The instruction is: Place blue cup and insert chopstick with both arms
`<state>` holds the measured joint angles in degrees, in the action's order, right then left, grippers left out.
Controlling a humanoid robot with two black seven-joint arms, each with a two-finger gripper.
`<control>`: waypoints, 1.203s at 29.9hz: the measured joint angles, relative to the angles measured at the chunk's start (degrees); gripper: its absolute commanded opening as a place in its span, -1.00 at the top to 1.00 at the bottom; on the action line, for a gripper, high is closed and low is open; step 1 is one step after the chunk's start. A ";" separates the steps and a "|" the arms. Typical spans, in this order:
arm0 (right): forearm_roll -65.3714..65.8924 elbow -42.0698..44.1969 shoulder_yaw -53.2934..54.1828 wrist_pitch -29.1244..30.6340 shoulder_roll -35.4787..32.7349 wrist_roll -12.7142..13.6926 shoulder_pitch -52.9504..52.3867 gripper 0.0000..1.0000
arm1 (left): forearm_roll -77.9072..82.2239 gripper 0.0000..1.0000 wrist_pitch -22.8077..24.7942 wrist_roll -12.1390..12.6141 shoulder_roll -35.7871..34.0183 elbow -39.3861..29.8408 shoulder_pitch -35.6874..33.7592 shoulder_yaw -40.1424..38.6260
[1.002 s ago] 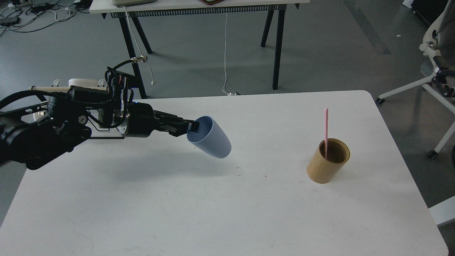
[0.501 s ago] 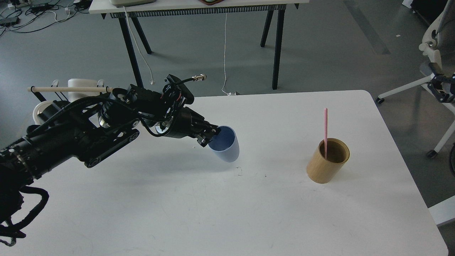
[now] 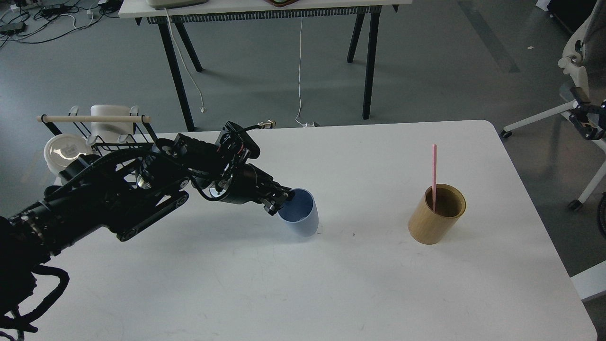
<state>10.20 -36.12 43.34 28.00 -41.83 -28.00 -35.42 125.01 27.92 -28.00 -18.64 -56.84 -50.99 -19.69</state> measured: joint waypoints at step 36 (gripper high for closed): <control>8.69 -10.20 -3.15 0.00 -4.48 0.00 -1.07 -0.97 | -58.50 -0.75 0.08 0.02 -5.59 -0.96 0.70 -3.44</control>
<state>18.89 -46.32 40.19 28.00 -46.31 -28.00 -36.49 66.51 28.01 -27.99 -24.23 -57.80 -50.29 -23.13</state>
